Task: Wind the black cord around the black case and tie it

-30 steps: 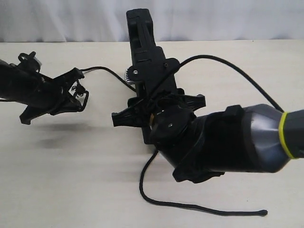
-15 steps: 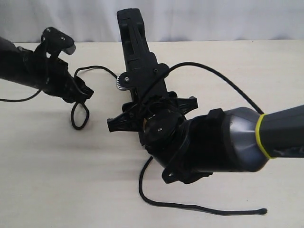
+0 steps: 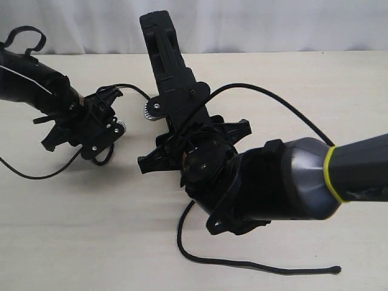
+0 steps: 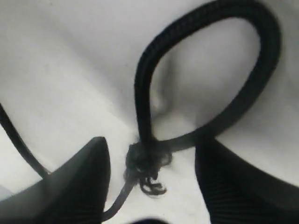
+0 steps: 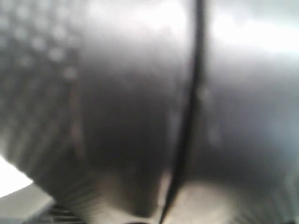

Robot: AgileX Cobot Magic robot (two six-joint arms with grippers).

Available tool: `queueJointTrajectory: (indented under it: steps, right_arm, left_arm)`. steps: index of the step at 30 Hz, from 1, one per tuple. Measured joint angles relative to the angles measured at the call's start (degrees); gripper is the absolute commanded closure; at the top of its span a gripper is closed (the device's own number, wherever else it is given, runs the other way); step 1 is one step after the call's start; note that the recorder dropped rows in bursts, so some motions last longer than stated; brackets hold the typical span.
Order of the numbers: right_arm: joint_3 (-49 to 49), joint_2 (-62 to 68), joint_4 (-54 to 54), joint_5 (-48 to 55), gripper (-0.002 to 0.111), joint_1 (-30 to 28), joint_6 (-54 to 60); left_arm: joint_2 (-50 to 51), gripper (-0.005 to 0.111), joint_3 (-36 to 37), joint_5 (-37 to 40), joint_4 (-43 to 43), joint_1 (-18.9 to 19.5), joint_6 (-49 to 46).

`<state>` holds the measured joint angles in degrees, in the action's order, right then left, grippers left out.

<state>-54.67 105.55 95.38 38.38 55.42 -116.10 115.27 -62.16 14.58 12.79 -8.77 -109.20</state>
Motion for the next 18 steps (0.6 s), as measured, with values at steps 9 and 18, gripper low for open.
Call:
queueJointTrajectory:
  steps: [9,18]
  right_arm:
    - [0.0,0.0,1.9,-0.8,0.104,0.0,0.1]
    - [0.0,0.0,2.6,-2.3,0.104,0.0,-0.7]
  left_arm:
    - [-13.1,0.107,-1.4,11.6,0.4,-0.5,51.2]
    - [-22.6,0.107,-1.4,13.3,-1.3,-6.6,67.6]
